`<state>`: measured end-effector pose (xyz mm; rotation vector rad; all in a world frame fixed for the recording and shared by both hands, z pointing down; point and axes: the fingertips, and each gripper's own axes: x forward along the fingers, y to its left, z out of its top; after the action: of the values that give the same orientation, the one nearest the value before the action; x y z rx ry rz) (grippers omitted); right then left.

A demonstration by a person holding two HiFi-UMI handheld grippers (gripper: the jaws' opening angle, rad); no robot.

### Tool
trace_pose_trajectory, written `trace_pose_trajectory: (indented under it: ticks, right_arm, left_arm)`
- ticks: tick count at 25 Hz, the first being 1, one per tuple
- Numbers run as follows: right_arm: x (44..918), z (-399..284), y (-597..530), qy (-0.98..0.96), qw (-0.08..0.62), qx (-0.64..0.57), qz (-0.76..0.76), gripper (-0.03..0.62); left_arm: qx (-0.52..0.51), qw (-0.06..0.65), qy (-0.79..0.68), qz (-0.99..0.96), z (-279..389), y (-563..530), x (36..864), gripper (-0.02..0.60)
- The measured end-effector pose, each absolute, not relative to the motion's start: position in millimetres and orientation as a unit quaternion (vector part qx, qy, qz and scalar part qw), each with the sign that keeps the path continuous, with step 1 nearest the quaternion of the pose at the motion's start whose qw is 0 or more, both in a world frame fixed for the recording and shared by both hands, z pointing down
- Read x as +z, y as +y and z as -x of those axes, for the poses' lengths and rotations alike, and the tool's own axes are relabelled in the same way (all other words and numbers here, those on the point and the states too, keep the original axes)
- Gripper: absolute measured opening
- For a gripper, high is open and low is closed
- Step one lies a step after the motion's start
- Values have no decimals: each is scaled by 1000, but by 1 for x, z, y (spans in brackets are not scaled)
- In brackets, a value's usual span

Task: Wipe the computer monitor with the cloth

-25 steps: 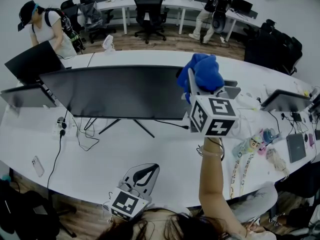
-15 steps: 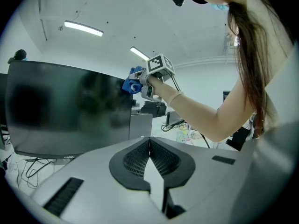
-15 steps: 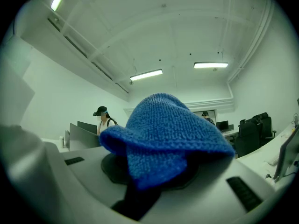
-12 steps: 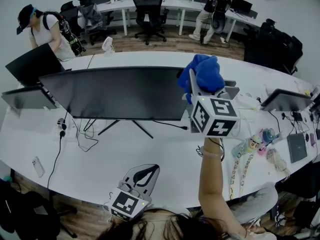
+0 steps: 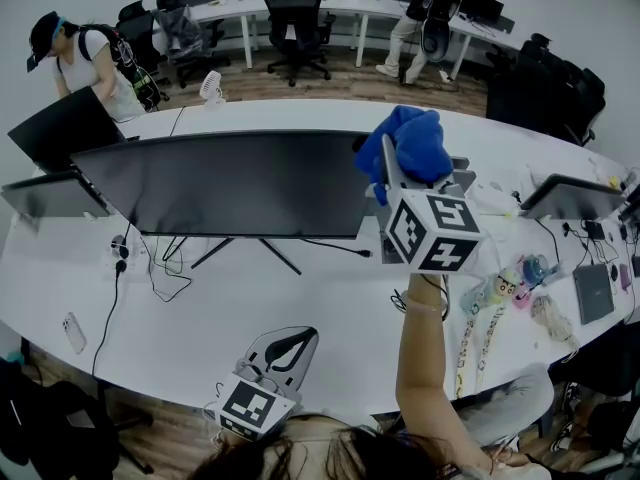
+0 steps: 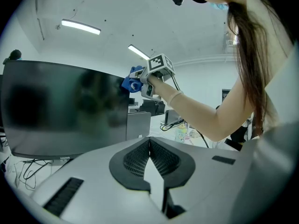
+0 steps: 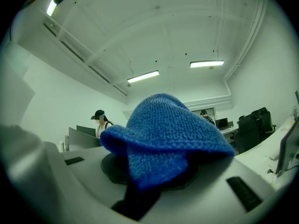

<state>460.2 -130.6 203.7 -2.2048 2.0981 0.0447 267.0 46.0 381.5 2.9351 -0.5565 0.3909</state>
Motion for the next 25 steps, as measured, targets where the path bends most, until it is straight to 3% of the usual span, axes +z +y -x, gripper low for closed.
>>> trace_pose_trajectory:
  ticks: [14, 25]
  right_arm:
    - [208, -473, -127, 702, 86, -6, 707, 98]
    - [219, -481, -125, 699, 104, -18, 707, 98]
  left_arm:
    - [147, 41, -172, -973, -282, 51, 387, 9]
    - [154, 62, -168, -972, -288, 55, 389, 9]
